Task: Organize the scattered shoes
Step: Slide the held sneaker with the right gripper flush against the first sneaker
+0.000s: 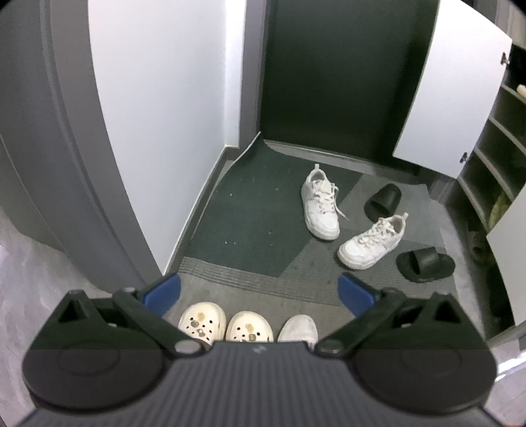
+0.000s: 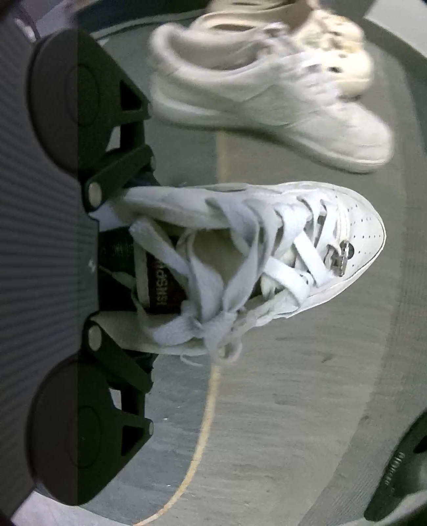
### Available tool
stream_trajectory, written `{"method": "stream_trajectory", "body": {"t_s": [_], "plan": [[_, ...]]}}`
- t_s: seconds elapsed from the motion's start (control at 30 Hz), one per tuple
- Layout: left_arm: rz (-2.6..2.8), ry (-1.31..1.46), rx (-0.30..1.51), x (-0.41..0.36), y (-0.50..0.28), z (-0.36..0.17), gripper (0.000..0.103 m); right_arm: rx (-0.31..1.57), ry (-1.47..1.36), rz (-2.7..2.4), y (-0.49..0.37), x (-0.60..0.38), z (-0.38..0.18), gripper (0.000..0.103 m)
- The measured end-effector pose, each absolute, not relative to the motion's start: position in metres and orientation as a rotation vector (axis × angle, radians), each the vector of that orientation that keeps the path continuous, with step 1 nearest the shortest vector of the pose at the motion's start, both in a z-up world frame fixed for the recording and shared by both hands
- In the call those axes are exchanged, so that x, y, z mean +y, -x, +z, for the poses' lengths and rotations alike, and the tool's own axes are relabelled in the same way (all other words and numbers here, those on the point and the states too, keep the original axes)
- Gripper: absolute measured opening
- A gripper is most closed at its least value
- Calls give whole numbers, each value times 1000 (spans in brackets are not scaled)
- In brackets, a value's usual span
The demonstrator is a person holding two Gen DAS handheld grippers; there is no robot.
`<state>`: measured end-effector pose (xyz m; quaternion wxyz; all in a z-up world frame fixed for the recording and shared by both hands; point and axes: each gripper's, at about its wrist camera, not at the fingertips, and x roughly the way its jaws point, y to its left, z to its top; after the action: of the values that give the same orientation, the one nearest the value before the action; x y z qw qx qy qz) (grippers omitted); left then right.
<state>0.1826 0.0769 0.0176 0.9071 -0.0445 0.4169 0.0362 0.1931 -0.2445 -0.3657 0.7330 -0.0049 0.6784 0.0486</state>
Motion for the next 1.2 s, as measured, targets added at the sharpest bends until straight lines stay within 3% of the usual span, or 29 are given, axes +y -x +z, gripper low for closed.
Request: {"method": "stream_trajectory", "body": {"t_s": [0.57,1.0,1.13,1.2], "plan": [[95,193,872,106,-197,22,103,1522,-23,75,-213,-159,-393,85],[61,190,858,101,-196,27,103,1560,-157,38,-187,-162,-388,88],[79,176,834,100,-194,31,103,1698,-6,135,-168,-136,-370,91],[93,174,825,100,-193,32,103,1656,58,162,-159,-125,-346,94]]}}
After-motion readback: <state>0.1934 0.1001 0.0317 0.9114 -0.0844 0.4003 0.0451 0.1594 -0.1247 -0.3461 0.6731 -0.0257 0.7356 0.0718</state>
